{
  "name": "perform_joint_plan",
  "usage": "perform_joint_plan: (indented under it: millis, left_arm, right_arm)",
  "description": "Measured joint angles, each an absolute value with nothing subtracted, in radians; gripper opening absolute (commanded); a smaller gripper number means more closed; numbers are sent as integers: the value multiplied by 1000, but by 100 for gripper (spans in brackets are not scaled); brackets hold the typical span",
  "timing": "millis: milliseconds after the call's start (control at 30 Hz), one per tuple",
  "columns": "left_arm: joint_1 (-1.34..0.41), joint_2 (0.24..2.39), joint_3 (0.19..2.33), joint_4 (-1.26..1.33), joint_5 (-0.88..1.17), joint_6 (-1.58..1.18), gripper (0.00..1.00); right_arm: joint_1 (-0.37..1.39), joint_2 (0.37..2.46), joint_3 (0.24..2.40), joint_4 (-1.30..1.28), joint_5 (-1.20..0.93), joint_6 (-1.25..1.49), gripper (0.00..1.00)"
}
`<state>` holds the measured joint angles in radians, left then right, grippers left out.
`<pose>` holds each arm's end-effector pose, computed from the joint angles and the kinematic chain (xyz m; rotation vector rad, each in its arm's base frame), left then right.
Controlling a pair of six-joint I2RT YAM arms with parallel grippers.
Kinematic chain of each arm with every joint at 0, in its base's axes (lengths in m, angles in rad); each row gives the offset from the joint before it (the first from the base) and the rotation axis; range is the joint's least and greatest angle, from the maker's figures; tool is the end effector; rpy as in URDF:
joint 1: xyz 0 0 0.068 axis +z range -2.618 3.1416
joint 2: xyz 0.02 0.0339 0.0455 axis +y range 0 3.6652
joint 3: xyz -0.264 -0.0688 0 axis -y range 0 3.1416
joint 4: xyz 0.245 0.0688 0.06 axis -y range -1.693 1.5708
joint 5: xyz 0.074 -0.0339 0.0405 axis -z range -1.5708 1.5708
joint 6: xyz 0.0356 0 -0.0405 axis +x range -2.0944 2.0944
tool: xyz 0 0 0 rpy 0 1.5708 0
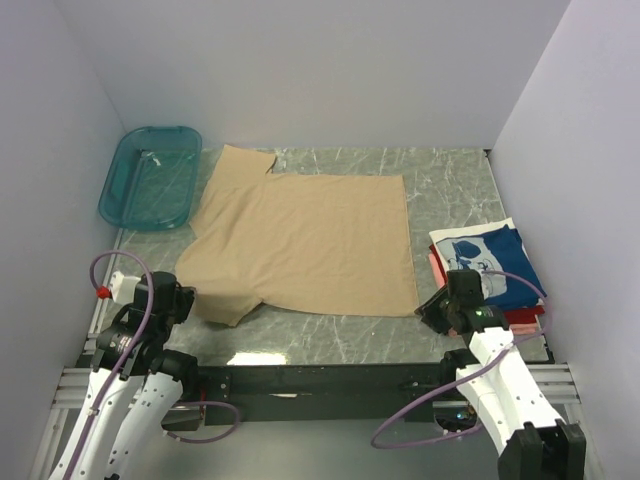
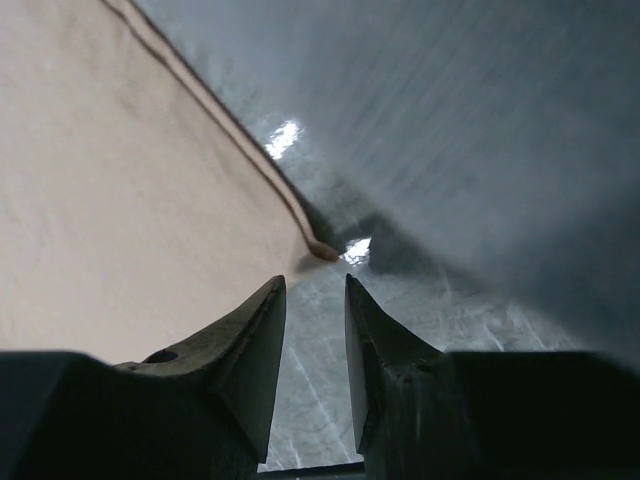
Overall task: Fold and stack the t-shirts
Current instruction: Flatten the tshirt out, then fold the tshirt
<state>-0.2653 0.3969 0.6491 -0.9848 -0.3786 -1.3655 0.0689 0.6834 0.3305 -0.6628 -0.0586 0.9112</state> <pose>0.0791 -0.0079 0.2632 -1.3521 1.8342 -0.4381 0.1232 0.0106 0.1587 1.0620 2.4248 0.4234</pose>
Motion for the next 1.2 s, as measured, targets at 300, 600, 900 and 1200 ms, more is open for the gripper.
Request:
perform_joint_plan:
  millis: [300,600,900,1200]
  left_arm:
    - [-265,422,647,-958,-379,-1362,1]
    - [-265,430,641,-951,-380,-1362,1]
    - [-265,411,641,-974,-390,-1374,1]
    - [-265,432,624,-959,-379,-1374,1]
  right_arm:
    - [69,797,324,-582,-60,923,36]
    - [69,798,324,-552,-69,900,0]
    - [69,647,403,-664,-11,866,0]
    - [69,570,464,-775,47,871,0]
